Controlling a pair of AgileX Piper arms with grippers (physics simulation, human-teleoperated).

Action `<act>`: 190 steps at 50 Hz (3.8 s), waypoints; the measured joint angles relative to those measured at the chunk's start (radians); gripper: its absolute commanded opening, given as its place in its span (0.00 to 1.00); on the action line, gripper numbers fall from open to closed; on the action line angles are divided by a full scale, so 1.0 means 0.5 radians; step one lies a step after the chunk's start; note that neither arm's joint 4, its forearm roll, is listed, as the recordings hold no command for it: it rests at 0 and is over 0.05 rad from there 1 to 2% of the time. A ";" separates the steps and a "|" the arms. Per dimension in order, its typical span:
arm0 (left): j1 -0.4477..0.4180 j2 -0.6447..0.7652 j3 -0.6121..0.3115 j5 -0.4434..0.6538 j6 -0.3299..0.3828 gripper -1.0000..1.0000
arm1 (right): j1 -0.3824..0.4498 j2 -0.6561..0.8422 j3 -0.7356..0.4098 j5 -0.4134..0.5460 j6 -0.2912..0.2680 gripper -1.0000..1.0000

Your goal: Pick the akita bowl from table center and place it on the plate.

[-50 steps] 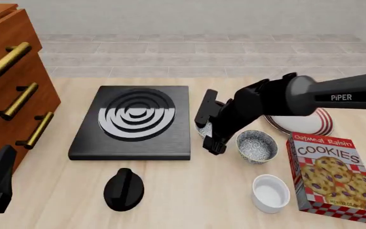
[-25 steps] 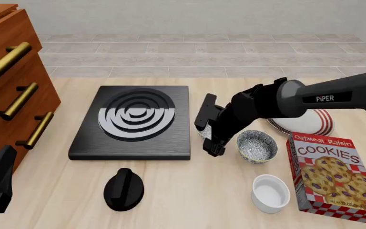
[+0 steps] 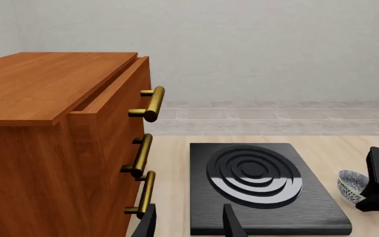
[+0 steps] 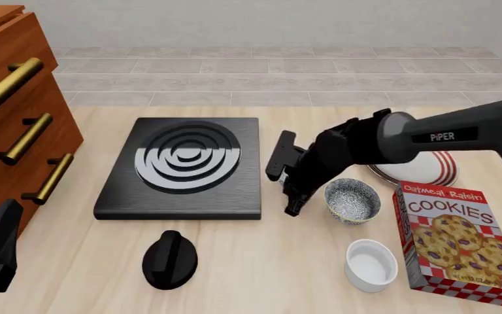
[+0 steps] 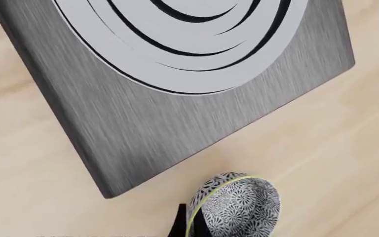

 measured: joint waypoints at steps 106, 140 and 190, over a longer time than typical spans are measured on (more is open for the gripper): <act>0.000 0.000 0.000 0.000 0.000 1.00 | -0.778 -0.411 0.073 -0.193 0.550 0.00; 0.000 0.000 0.000 0.000 0.000 1.00 | -1.111 -0.110 -0.098 -0.171 0.542 0.00; 0.000 0.000 0.000 0.000 0.000 1.00 | -1.137 0.126 -0.191 -0.175 0.502 0.00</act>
